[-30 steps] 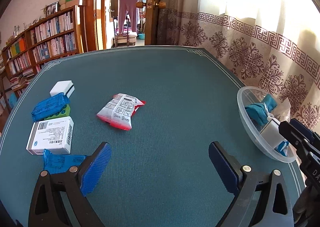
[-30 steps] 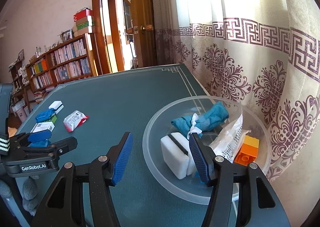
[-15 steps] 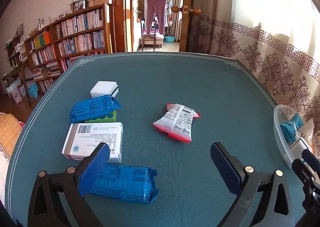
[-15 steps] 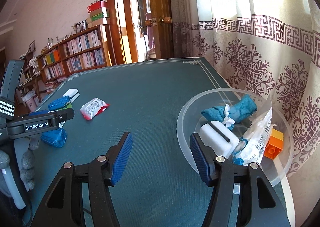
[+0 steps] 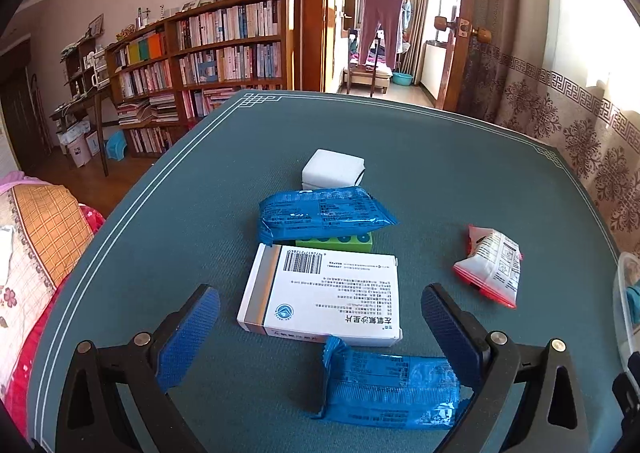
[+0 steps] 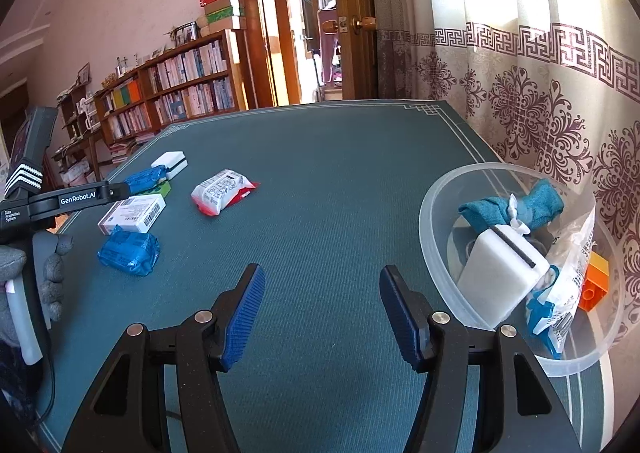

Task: Organize objects
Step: 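Grasp the white medicine box with the left tool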

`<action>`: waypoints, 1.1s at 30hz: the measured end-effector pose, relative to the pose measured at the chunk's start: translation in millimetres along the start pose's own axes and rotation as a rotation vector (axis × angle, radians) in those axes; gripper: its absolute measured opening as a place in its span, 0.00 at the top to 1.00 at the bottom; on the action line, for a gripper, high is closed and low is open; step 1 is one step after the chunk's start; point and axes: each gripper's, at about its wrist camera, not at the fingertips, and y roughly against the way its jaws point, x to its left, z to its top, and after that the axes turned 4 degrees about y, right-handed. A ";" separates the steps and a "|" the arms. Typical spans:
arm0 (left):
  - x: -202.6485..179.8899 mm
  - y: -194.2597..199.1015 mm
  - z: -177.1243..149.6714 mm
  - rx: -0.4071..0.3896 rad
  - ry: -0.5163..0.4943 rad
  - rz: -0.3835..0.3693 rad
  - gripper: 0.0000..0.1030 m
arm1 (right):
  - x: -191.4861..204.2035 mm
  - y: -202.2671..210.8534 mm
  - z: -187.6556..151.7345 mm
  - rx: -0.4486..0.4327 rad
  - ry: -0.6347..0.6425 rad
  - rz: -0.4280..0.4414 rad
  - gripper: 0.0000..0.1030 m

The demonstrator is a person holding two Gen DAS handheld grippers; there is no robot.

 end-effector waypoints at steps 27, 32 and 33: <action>33.7 -27.4 -20.2 0.057 -0.086 0.186 0.00 | 5.2 -9.6 -5.3 0.039 -0.009 0.028 0.40; 70.6 -22.7 -23.7 0.081 -0.028 0.222 0.00 | 6.0 -9.6 -6.1 0.041 -0.009 0.029 0.40; 77.1 -21.5 -24.1 0.083 -0.013 0.227 0.00 | 6.3 -9.9 -6.4 0.042 -0.009 0.030 0.40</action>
